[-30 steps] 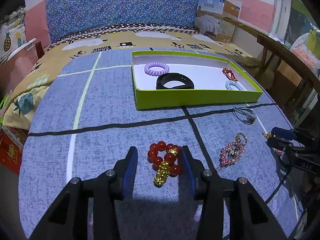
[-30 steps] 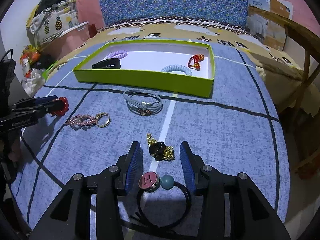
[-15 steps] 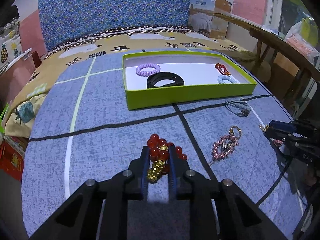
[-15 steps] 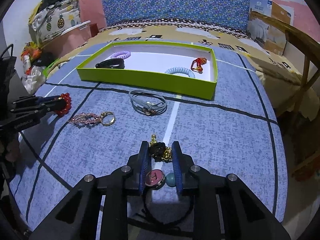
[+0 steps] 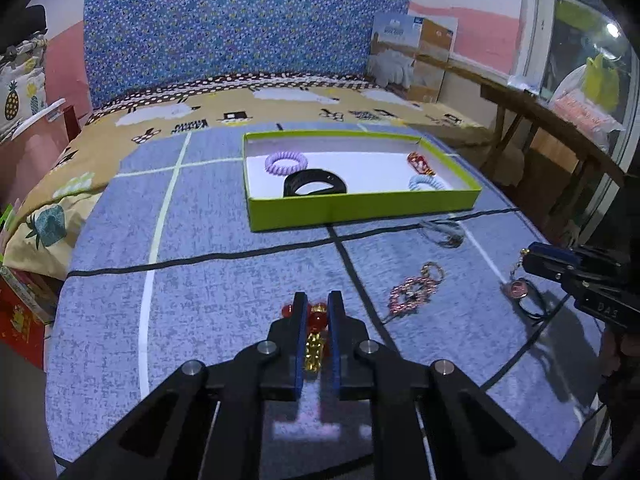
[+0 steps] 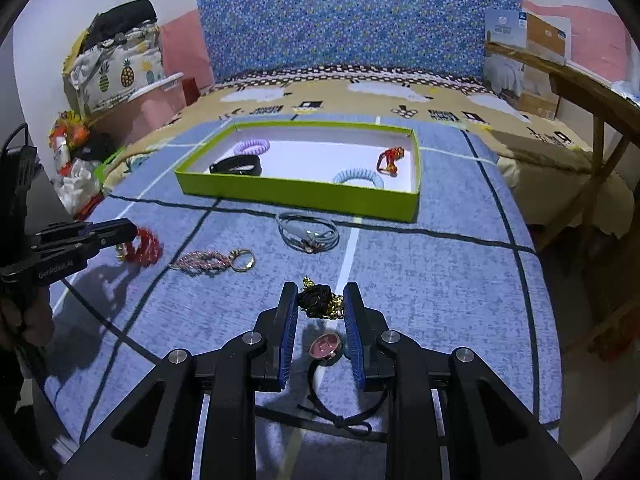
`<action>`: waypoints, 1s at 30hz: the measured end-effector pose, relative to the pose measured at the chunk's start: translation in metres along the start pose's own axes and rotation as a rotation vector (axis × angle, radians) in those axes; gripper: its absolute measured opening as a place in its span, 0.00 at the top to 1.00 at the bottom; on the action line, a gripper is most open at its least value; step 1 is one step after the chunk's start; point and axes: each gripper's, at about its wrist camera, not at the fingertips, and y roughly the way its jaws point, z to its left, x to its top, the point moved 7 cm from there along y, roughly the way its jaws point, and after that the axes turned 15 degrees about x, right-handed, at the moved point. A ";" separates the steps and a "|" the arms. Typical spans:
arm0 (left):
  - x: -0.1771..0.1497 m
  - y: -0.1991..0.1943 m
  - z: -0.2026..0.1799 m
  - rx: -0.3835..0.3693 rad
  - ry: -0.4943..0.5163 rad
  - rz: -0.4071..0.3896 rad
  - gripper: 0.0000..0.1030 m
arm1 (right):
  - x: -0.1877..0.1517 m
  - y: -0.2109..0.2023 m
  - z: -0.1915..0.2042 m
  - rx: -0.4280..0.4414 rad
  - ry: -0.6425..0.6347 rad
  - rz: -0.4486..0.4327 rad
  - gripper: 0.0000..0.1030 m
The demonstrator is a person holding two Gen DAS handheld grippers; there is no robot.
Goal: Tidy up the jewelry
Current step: 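Lift the bead bracelet with the left tool toward the green box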
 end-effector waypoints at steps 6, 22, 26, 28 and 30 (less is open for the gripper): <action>0.000 -0.005 0.001 -0.005 -0.003 -0.015 0.90 | 0.001 -0.004 0.004 0.003 -0.003 -0.010 0.77; 0.023 -0.021 -0.003 -0.038 0.005 -0.069 0.90 | 0.021 -0.010 0.012 0.014 -0.033 -0.044 0.77; 0.038 -0.017 -0.006 -0.036 0.020 -0.086 0.90 | 0.033 -0.008 0.011 0.019 -0.047 -0.053 0.77; 0.046 -0.016 -0.005 -0.035 0.021 -0.096 0.90 | 0.039 -0.006 0.010 0.026 -0.048 -0.056 0.77; 0.056 -0.013 -0.003 -0.033 0.020 -0.107 0.90 | 0.046 -0.003 0.008 0.029 -0.051 -0.060 0.77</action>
